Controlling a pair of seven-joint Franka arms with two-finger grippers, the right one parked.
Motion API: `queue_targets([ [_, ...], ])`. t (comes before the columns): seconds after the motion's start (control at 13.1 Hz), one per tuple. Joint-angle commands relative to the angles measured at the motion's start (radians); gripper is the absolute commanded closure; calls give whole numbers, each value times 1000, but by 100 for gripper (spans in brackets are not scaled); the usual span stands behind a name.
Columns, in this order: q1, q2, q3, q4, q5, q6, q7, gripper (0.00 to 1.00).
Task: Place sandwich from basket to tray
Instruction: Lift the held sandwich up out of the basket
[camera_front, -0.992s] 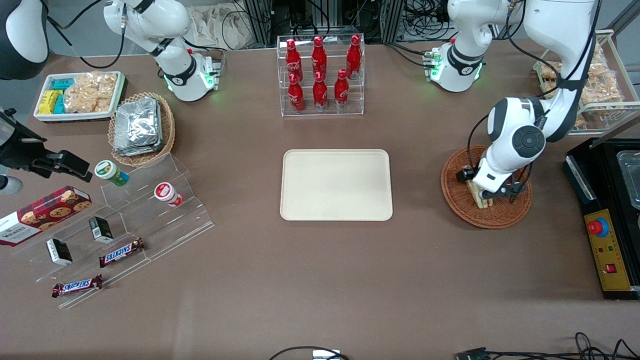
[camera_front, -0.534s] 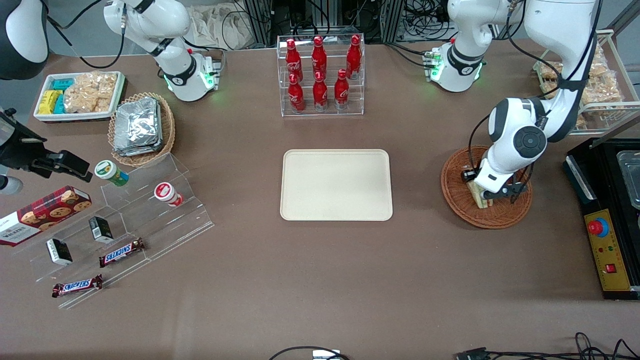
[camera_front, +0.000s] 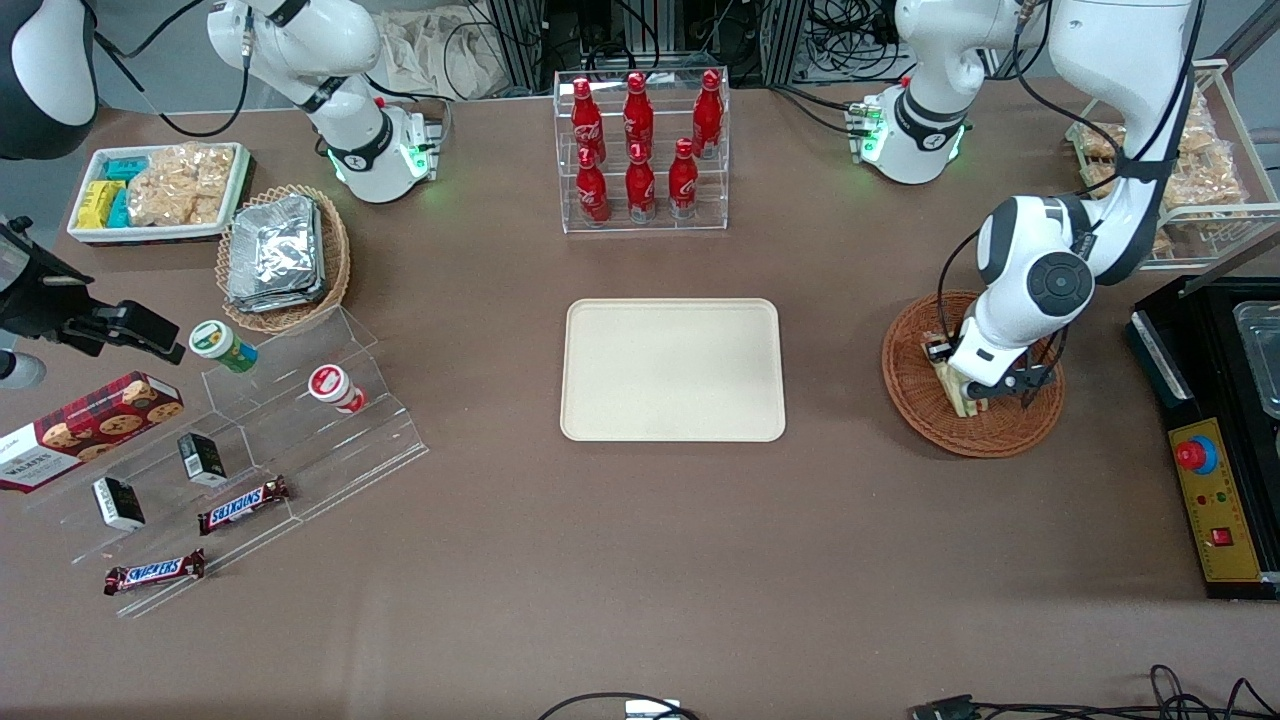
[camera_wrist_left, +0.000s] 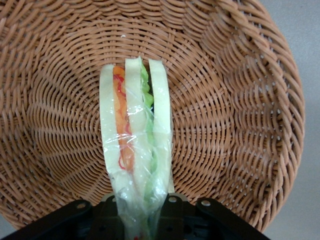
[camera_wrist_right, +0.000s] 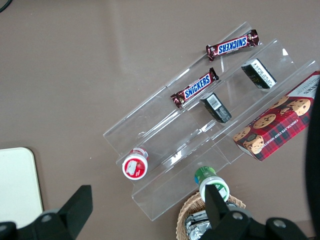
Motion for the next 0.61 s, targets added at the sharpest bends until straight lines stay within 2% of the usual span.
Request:
queue_targets([
  [0.0, -6, -81, 6, 15, 15, -84, -1, 95],
  [0.23, -9, -206, 6, 94, 23, -287, 3, 94],
  [0.53, -10, -208, 4, 517, 21, -829, 113, 94],
])
